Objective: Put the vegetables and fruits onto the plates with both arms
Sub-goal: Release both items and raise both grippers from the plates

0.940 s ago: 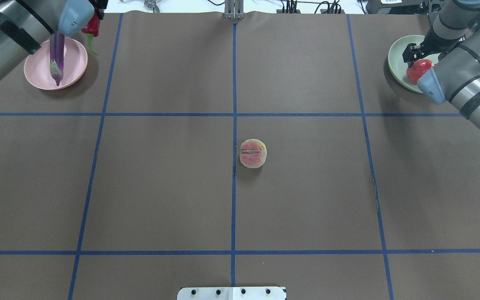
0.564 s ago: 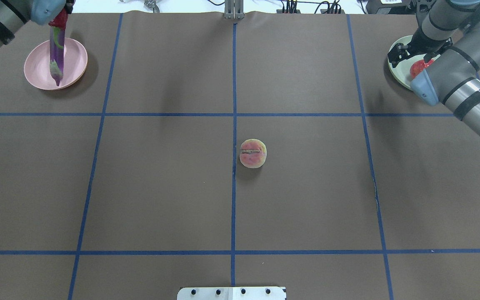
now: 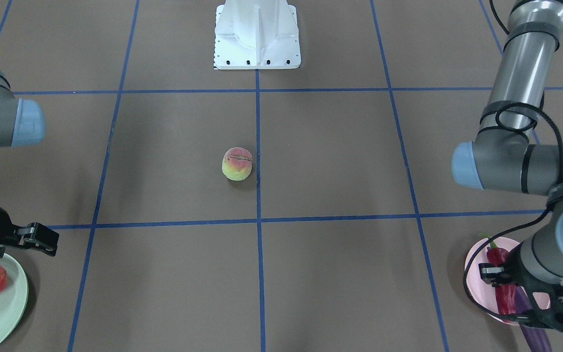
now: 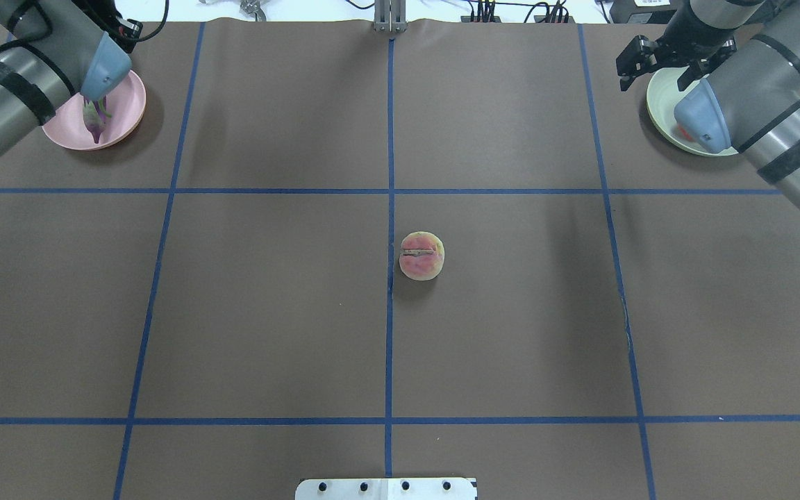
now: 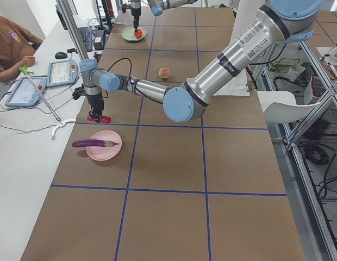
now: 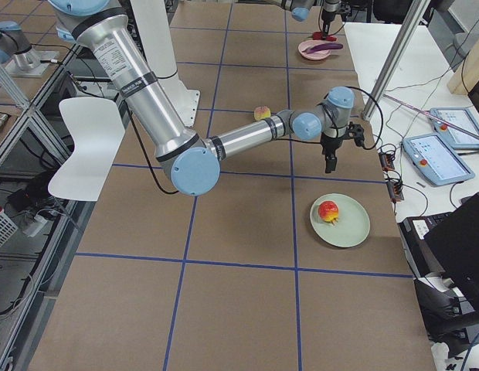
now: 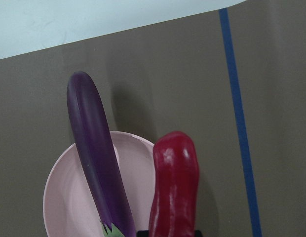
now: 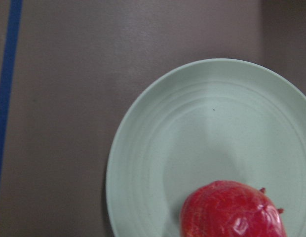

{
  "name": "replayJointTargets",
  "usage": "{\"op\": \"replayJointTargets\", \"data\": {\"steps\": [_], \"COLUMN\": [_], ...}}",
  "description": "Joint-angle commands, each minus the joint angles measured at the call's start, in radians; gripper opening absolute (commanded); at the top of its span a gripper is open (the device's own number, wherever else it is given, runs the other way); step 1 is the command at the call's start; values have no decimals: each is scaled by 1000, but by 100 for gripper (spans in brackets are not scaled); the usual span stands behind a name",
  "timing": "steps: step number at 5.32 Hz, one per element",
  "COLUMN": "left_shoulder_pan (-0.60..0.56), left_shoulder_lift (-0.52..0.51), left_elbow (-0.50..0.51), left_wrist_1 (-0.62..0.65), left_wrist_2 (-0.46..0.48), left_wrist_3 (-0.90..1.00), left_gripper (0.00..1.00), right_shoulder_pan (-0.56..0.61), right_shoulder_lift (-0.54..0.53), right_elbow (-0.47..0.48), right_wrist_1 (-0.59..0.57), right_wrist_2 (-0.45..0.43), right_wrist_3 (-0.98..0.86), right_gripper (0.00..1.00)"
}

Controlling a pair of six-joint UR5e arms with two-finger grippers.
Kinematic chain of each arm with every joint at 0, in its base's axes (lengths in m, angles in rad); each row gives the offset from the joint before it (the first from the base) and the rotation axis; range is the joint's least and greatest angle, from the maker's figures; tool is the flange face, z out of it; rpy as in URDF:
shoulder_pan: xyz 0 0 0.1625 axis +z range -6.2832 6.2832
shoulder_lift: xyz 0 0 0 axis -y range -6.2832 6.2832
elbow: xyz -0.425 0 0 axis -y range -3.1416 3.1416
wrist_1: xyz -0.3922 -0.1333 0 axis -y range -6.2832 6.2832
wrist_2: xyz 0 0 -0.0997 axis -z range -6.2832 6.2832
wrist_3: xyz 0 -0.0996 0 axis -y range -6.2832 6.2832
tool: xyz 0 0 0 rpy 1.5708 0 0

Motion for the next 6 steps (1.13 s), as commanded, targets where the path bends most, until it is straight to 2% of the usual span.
{"op": "replayJointTargets", "data": {"steps": [1,2,3,4,5,6], "left_shoulder_pan": [43,45,48,48,28,-1], "left_shoulder_lift": [16,28,40,71,71,68], "left_elbow": [99,99,94,82,41,-5], "left_wrist_1": [-111,-116,-125,-195,-193,-138], "left_wrist_2": [106,119,119,119,113,76], "left_wrist_3": [-24,-17,-17,-15,-17,-15], "left_gripper": [0,0,78,100,100,100], "right_shoulder_pan": [-61,-95,-135,-172,-222,-297], "right_shoulder_lift": [17,40,58,88,117,159], "right_elbow": [127,132,137,143,143,123], "right_wrist_1": [-73,-73,-70,-70,-72,-73], "right_wrist_2": [2,2,-2,-8,-16,-49], "right_wrist_3": [156,218,278,353,390,462], "right_gripper": [100,100,100,100,100,100]}}
